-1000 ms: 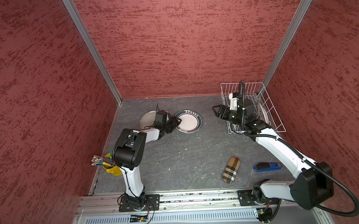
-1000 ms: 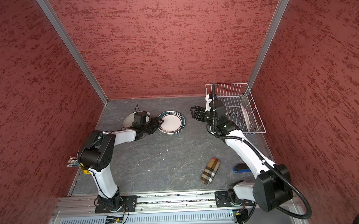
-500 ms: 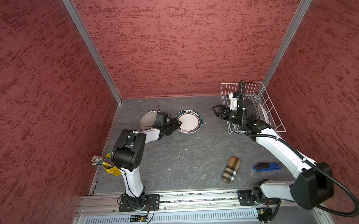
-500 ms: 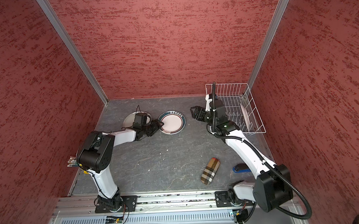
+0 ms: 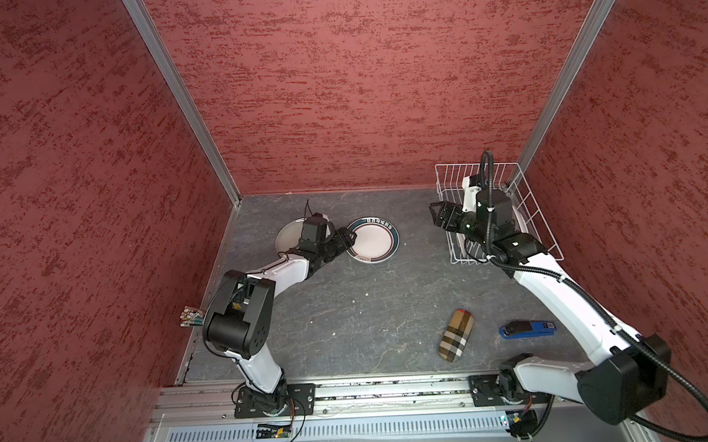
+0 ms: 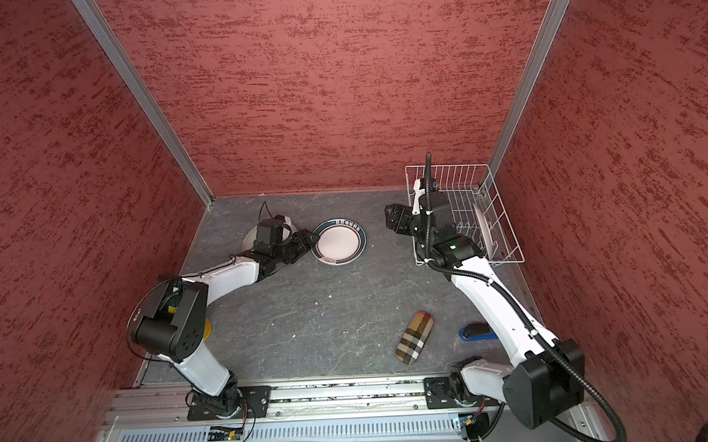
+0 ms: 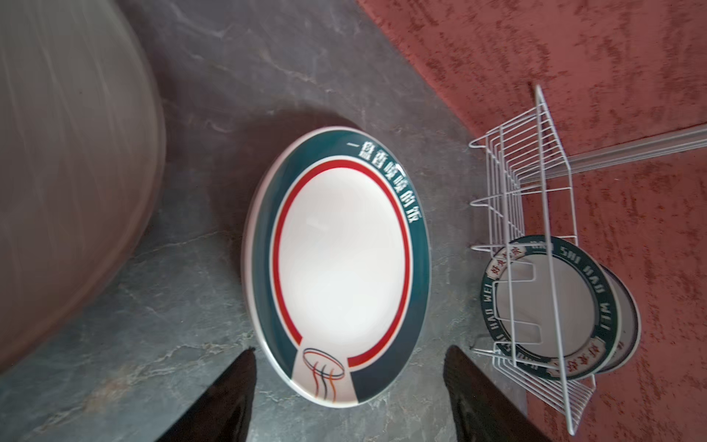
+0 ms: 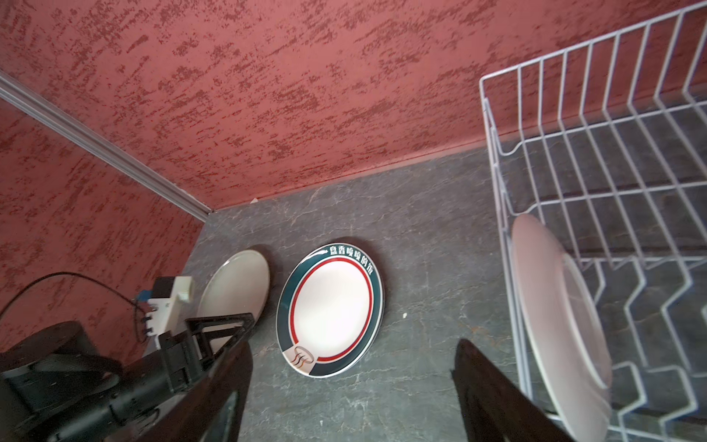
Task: Unload the plates from the dish rack
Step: 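Open the left gripper off the plate while the right gripper descends into the rack, then close the right gripper on the rim of the orange sunburst plate in the rack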
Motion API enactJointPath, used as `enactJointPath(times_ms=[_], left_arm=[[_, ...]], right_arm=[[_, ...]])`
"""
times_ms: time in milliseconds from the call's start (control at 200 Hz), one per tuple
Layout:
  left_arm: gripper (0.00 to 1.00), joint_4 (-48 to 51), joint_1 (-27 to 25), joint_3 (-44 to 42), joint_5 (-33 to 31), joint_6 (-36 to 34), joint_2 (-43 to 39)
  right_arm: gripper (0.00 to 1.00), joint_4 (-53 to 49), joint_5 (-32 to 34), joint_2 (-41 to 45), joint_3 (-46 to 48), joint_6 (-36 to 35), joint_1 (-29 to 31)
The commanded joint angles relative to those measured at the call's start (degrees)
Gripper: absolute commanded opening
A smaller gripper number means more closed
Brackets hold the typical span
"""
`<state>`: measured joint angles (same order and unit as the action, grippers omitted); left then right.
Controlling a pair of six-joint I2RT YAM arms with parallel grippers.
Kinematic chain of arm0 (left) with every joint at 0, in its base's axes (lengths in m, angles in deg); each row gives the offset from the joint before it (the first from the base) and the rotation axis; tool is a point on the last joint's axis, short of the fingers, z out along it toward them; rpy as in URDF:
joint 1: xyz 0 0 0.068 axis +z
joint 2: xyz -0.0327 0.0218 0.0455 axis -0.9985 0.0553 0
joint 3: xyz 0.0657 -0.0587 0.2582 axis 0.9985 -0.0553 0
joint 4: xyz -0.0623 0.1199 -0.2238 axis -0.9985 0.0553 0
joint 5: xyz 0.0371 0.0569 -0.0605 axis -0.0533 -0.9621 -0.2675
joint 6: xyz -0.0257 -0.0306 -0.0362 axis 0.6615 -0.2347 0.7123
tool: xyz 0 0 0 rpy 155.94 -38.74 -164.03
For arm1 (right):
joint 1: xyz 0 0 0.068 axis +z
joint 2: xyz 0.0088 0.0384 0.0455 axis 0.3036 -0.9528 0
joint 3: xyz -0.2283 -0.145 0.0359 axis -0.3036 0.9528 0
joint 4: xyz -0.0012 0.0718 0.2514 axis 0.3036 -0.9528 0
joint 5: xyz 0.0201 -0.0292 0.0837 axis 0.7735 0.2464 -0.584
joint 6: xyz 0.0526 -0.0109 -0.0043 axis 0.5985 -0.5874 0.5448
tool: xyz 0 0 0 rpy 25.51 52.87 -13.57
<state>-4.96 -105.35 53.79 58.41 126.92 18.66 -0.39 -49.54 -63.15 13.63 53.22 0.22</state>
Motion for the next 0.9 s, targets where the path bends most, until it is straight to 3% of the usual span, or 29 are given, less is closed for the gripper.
enactJointPath(times_ms=[0, 291, 491, 897], left_arm=[[0.78, 0.5, -0.3, -0.4, 0.4, -1.8, -2.9], [0.80, -4.7, 0.9, 0.5, 10.7, 2.2, -1.8], [0.82, -6.8, 0.8, -0.5, 11.3, 3.6, -1.2], [0.86, -7.0, 0.5, -1.0, 11.6, 3.7, -0.4]], right_arm=[[0.84, -5.0, 6.8, 1.4, -2.4, -4.0, -0.6], [0.84, -14.2, 20.9, -1.4, -6.1, -10.7, -1.0], [0.83, -22.2, 28.1, -7.6, -11.3, -12.6, -0.9], [0.85, -28.4, 43.9, -14.1, -14.0, -18.9, -1.6]])
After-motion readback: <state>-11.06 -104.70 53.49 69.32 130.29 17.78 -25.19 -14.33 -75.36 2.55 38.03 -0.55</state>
